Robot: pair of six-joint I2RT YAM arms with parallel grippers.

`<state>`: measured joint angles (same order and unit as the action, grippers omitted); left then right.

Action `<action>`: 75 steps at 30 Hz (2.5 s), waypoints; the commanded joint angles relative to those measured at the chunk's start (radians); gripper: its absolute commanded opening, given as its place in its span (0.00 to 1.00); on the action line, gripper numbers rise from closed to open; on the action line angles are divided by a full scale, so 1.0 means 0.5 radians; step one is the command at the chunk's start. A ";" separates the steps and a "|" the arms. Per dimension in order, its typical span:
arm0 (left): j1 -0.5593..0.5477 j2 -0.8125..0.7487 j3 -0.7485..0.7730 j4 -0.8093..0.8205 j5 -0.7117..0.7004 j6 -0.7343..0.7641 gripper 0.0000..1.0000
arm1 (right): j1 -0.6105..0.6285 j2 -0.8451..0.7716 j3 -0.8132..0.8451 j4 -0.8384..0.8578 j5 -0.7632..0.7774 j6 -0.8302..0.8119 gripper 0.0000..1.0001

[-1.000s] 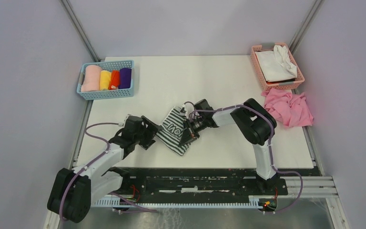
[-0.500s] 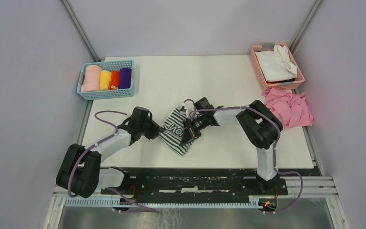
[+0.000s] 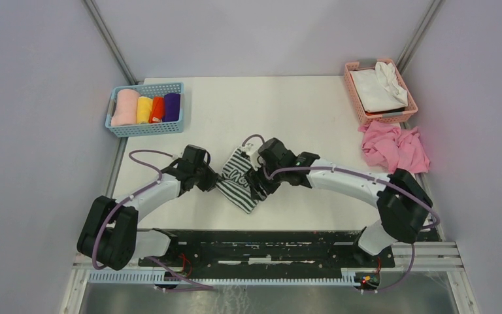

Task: Roll the towels
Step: Roll the towel at the center of the board.

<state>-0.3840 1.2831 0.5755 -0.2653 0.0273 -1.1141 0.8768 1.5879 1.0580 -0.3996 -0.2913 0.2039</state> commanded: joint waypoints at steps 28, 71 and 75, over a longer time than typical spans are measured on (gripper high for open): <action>-0.010 0.043 -0.055 0.001 -0.068 -0.064 0.10 | 0.890 0.664 0.142 0.134 1.483 -0.484 0.67; 0.167 -0.703 -0.440 0.436 0.352 -0.070 1.00 | -0.342 1.113 -0.167 0.934 -1.561 0.682 0.01; 0.085 -0.545 -0.417 0.564 0.302 -0.088 1.00 | -0.344 1.136 -0.158 0.921 -1.549 0.678 0.01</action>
<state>-0.3069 0.9623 0.3542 -0.1398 0.1627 -1.1160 0.6971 2.0895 1.0103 0.1379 -1.1572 0.5537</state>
